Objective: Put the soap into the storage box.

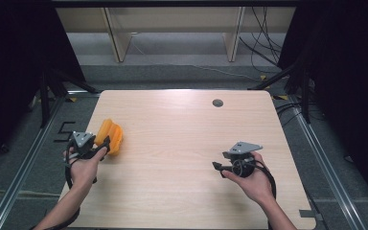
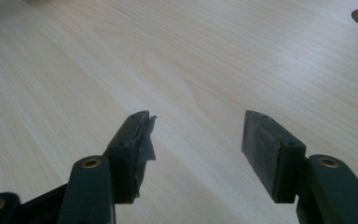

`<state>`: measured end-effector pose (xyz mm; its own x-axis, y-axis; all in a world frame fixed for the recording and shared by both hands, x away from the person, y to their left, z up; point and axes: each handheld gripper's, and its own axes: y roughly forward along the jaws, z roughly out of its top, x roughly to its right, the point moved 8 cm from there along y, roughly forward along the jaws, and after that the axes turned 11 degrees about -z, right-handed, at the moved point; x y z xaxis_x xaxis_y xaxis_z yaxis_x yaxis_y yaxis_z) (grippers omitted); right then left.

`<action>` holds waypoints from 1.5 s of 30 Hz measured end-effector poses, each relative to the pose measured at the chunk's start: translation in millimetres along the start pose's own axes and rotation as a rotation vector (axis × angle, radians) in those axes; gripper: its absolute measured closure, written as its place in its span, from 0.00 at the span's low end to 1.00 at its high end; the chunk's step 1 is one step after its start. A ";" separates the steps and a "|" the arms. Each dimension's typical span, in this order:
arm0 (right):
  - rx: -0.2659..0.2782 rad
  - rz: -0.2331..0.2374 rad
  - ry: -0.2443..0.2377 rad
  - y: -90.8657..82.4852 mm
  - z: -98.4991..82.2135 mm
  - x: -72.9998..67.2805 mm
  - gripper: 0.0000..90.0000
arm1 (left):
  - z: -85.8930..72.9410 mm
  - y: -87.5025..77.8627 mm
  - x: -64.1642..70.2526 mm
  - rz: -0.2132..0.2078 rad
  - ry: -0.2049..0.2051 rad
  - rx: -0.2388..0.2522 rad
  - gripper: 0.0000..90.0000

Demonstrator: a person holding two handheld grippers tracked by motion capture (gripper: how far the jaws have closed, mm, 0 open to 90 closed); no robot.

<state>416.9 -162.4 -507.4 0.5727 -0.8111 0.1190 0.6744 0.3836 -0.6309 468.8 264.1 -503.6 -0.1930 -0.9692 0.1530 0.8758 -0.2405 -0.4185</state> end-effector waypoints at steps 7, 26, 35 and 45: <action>-0.003 0.001 0.006 0.0 -0.1 -0.4 0.48 | -1.7 1.0 -1.8 -0.002 -0.008 -0.013 0.48; -0.008 0.012 0.016 -0.3 -0.3 -2.0 0.47 | -2.2 2.8 -5.0 -0.003 -0.026 -0.015 0.45; -0.005 0.009 0.006 0.2 -0.4 -1.3 0.47 | -2.4 2.4 -6.4 -0.006 -0.029 -0.015 0.44; -0.005 0.005 0.010 -0.7 -0.2 -0.8 0.47 | -3.0 -5.8 -7.8 -0.015 -0.038 -0.022 0.41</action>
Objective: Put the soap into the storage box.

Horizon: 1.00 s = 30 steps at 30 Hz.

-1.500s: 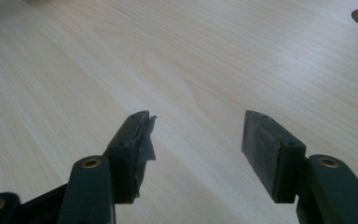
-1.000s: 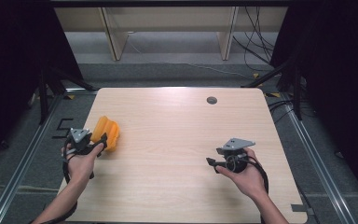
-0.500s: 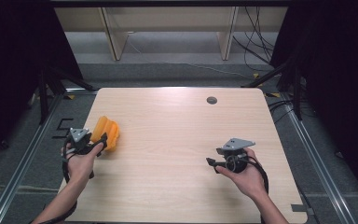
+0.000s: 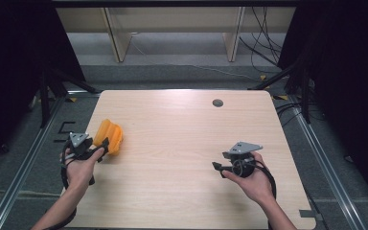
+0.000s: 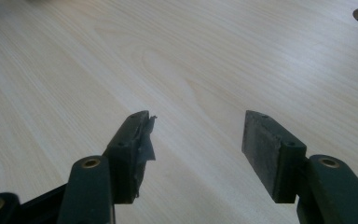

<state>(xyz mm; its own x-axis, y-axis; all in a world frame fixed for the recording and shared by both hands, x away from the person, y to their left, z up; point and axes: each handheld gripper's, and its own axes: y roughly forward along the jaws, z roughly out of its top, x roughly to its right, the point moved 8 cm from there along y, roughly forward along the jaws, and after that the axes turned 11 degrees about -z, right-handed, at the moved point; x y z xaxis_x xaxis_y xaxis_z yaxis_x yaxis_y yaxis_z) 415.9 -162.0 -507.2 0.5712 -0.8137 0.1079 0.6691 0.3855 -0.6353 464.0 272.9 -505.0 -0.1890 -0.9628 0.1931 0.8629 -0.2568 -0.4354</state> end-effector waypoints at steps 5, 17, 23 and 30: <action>-0.001 0.002 0.003 0.4 -0.2 -0.1 0.47 | 2.8 -5.3 -1.3 0.000 0.007 0.007 0.41; -0.004 0.003 0.009 1.3 -1.2 -1.9 0.47 | -1.2 -18.5 4.7 -0.048 -0.007 -0.008 0.39; -0.009 0.004 0.016 0.7 -1.2 -1.6 0.47 | -3.1 -30.1 7.3 -0.065 -0.012 -0.006 0.39; -0.005 0.000 -0.004 1.5 -1.3 -0.2 0.47 | -7.2 -46.8 13.0 -0.103 -0.005 -0.001 0.39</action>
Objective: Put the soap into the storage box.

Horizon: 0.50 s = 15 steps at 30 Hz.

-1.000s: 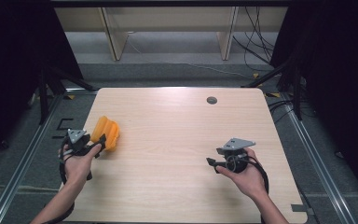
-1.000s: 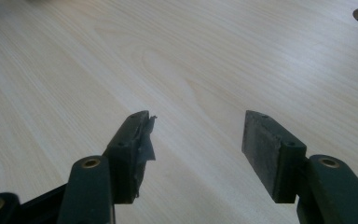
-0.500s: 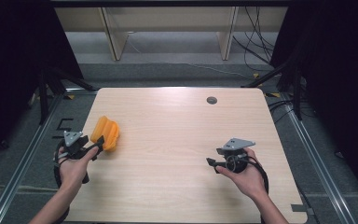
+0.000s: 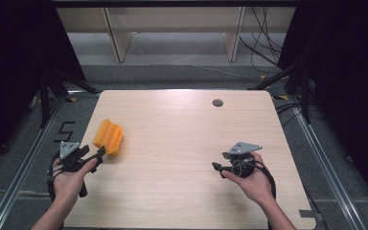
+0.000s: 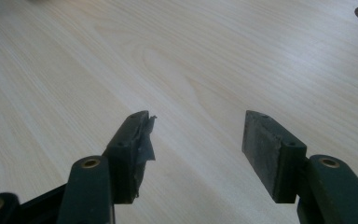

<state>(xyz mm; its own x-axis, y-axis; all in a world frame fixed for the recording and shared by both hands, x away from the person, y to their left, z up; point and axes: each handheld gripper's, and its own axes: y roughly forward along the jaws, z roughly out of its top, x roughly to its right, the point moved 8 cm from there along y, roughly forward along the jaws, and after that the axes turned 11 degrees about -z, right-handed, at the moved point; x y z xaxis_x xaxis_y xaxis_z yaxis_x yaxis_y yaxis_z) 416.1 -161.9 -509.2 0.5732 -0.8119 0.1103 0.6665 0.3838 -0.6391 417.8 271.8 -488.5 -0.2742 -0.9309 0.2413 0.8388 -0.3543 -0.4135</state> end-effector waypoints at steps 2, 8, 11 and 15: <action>0.000 -0.001 0.000 -0.1 0.0 -0.2 0.47 | -1.9 -5.1 1.3 -0.010 0.003 0.000 0.39; -0.004 0.001 0.010 -0.6 -0.1 -0.1 0.47 | -10.9 -22.0 5.7 -0.044 0.011 0.010 0.39; 0.000 0.005 0.007 -0.4 0.0 -0.7 0.47 | -20.7 -28.8 8.6 -0.059 0.012 0.003 0.40; -0.004 0.012 0.021 -1.4 0.9 -2.4 0.47 | -29.5 -31.2 18.5 -0.114 0.011 -0.020 0.41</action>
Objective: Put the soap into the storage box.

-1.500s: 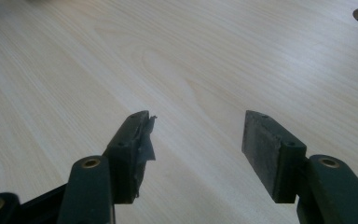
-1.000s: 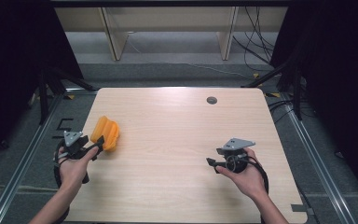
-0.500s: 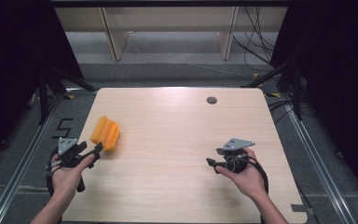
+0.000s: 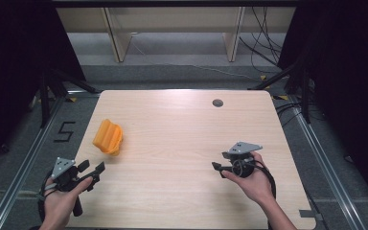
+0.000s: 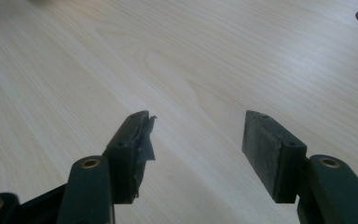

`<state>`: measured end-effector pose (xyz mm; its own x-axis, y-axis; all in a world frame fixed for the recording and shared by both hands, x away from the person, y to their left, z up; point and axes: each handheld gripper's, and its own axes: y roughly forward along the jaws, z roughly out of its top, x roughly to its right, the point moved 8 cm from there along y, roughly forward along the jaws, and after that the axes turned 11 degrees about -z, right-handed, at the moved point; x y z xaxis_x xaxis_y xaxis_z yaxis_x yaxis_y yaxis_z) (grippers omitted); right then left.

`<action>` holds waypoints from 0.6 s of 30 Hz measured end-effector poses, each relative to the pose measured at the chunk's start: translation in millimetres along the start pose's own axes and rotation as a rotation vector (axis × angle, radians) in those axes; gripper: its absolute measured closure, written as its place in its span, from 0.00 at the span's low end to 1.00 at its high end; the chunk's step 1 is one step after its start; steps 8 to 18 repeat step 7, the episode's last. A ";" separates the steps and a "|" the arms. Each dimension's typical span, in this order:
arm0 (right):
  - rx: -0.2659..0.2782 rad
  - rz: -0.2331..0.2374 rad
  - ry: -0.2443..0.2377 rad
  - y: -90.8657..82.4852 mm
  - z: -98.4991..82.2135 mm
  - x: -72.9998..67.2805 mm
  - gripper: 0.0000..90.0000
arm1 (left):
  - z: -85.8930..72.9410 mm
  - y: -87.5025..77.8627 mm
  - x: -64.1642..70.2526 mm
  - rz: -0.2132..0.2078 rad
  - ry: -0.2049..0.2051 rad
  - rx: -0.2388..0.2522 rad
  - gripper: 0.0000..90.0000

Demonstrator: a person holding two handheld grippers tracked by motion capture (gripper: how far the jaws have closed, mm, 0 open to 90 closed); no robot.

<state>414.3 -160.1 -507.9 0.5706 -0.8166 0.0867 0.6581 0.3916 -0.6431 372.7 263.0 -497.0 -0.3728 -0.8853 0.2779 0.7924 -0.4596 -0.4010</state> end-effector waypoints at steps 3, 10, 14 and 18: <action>0.006 0.002 -0.021 0.2 0.5 0.0 0.47 | 2.2 3.6 6.8 -0.020 0.037 0.006 0.41; 0.016 0.003 -0.015 -0.2 1.6 0.4 0.47 | 0.2 8.4 11.4 -0.040 0.061 -0.006 0.41; 0.016 0.003 -0.015 -0.2 1.6 0.4 0.47 | 0.2 8.4 11.4 -0.040 0.061 -0.006 0.41; 0.016 0.003 -0.015 -0.2 1.6 0.4 0.47 | 0.2 8.4 11.4 -0.040 0.061 -0.006 0.41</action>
